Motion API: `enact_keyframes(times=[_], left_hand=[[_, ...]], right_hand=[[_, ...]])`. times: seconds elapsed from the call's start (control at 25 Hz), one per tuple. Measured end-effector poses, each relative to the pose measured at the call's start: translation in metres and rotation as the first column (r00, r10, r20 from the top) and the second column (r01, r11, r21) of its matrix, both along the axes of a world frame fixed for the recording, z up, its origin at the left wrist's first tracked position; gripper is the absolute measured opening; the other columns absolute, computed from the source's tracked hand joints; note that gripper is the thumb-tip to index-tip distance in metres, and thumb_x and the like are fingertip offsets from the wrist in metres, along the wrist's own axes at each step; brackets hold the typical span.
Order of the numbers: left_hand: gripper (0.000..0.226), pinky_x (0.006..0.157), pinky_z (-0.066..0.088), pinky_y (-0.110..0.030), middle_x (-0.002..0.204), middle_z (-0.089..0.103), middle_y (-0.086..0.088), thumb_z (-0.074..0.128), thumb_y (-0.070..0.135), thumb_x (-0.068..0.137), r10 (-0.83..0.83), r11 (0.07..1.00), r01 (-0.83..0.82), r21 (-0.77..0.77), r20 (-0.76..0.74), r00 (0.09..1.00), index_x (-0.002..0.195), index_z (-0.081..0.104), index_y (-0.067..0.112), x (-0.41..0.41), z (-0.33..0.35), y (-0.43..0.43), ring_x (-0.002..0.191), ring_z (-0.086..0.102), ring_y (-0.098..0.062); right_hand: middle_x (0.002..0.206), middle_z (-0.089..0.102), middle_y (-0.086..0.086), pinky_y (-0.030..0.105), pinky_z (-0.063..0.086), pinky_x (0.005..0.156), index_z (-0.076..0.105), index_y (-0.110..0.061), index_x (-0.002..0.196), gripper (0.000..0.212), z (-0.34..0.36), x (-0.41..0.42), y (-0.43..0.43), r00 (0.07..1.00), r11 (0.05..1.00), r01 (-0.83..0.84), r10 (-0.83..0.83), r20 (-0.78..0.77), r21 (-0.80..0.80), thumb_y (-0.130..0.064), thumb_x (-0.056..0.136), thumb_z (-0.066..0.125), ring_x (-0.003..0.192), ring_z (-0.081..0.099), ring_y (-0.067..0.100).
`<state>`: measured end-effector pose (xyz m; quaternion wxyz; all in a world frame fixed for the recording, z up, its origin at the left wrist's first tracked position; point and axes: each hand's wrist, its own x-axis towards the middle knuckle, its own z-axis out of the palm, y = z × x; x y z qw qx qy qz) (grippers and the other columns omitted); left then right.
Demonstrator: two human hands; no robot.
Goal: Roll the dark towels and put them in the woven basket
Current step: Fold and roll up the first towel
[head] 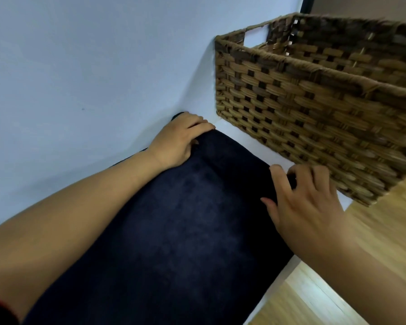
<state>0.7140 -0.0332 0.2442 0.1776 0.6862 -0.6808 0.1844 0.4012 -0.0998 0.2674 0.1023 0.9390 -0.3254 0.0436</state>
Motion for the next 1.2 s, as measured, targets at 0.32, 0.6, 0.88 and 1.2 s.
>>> enact_keyframes(times=[0.32,0.6,0.88,1.2], left_hand=[[0.039,0.114,0.034,-0.039,0.138,0.054,-0.012,0.044,0.016,0.099,-0.014,1.000,0.015,0.023,-0.049,0.999,0.136,0.054,0.009,0.002,0.000,0.059,0.136,0.043,-0.026],[0.044,0.080,0.039,-0.027,0.106,0.068,0.004,0.067,0.038,0.087,0.166,0.961,-0.144,0.235,-0.079,0.983,0.129,0.058,0.026,-0.002,0.054,0.054,0.099,0.061,-0.020],[0.047,0.082,0.046,-0.041,0.120,0.042,0.011,0.083,0.025,0.070,0.077,0.733,-0.114,0.670,0.084,0.993,0.104,0.051,0.032,-0.007,0.093,0.000,0.096,0.050,-0.023],[0.057,0.103,0.041,-0.044,0.126,0.057,0.014,0.068,0.018,0.085,0.119,0.542,0.062,0.838,-0.149,0.982,0.126,0.044,0.051,0.007,0.075,-0.017,0.116,0.051,-0.016]], right_hand=[[0.148,0.037,0.033,0.070,0.027,0.105,0.046,0.003,0.141,0.088,-0.003,-0.010,0.054,0.983,0.968,-0.182,0.186,-0.005,0.173,-0.067,0.091,0.027,0.136,0.035,0.053],[0.111,0.062,0.039,0.057,0.042,0.092,0.038,0.010,0.137,0.076,0.014,0.004,0.082,0.954,0.895,-0.273,0.300,-0.022,0.352,-0.047,0.087,0.036,0.105,0.057,0.053],[0.083,0.059,-0.011,0.030,0.041,0.064,0.053,-0.031,0.119,0.041,0.047,0.037,0.020,0.942,0.903,-0.291,0.214,0.259,0.316,-0.057,0.088,0.053,0.079,0.057,0.017],[0.128,0.047,0.004,0.036,0.046,0.085,-0.002,-0.024,0.150,0.079,0.020,0.031,0.006,0.985,0.888,-0.169,0.162,0.054,0.428,-0.066,0.092,0.031,0.112,0.050,0.025]])
